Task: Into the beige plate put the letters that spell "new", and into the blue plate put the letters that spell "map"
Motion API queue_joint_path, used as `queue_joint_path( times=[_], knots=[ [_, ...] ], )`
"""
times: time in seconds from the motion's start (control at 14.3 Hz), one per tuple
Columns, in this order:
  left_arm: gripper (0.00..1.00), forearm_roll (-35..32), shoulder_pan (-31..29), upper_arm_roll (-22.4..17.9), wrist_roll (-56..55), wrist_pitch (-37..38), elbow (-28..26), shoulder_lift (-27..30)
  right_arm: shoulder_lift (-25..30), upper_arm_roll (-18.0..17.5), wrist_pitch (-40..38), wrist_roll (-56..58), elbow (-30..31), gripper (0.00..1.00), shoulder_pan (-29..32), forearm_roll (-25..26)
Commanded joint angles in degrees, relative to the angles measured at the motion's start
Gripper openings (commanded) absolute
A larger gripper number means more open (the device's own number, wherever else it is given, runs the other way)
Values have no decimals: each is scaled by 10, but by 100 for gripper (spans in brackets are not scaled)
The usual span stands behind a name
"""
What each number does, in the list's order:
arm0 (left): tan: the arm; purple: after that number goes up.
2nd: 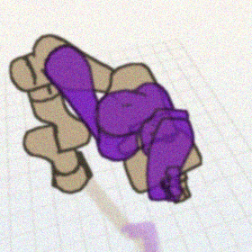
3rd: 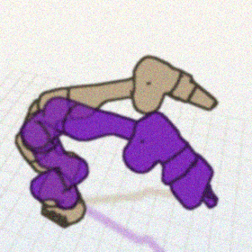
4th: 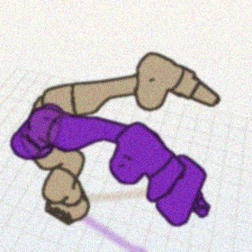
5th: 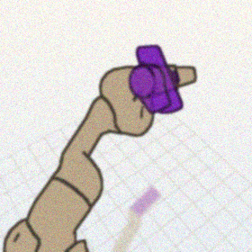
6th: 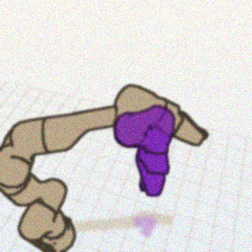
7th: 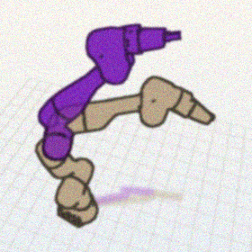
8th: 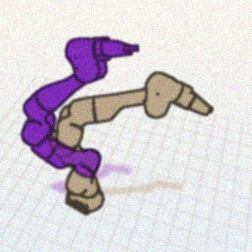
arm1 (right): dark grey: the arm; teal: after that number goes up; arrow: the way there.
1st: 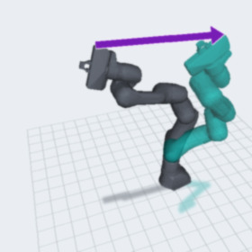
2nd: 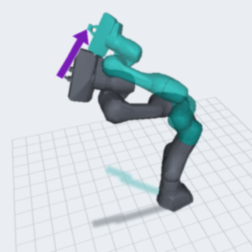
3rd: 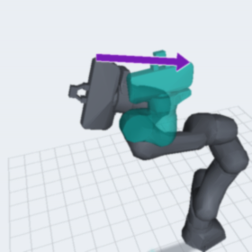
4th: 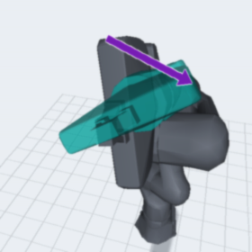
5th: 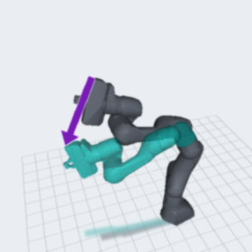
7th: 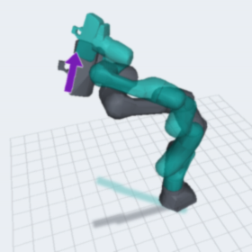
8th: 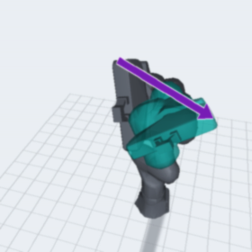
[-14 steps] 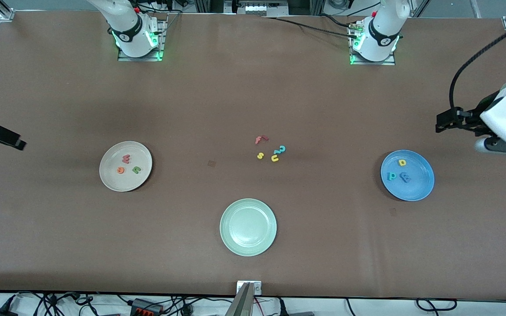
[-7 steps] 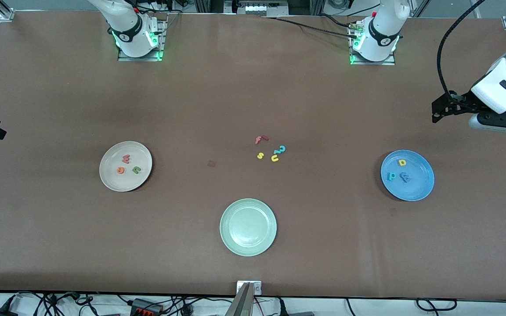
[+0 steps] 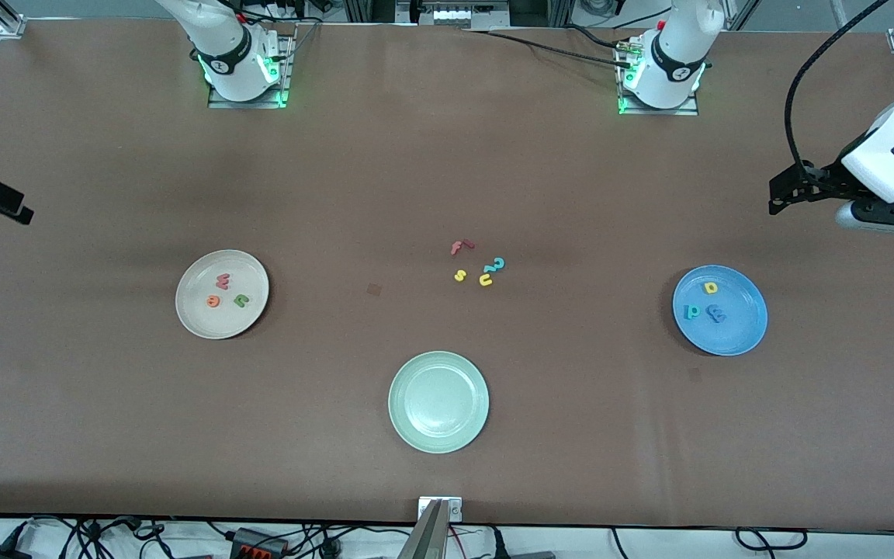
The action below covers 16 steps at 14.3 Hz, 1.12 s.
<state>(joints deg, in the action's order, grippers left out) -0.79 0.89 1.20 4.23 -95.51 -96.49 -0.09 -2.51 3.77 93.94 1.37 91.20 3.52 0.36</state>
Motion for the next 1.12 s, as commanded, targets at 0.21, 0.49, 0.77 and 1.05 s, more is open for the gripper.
queue_joint_path(
  times=[0.21, 0.49, 0.77, 1.05],
  knots=[
    [100, 13, 10, -3, 15, 15, 9, 8, 48, -16, 3, 5, 55, 100, 8, 21],
    [100, 12, 11, -3, 15, 17, 10, 8, 47, -14, 4, 2, 54, 100, 10, 14],
    [100, 12, 12, -2, 14, 17, 10, 8, 53, -14, 22, 5, 58, 100, 9, 14],
    [100, 12, 12, -1, 14, 18, 10, 8, 52, -14, 26, 11, 58, 100, 10, 18]
  ],
)
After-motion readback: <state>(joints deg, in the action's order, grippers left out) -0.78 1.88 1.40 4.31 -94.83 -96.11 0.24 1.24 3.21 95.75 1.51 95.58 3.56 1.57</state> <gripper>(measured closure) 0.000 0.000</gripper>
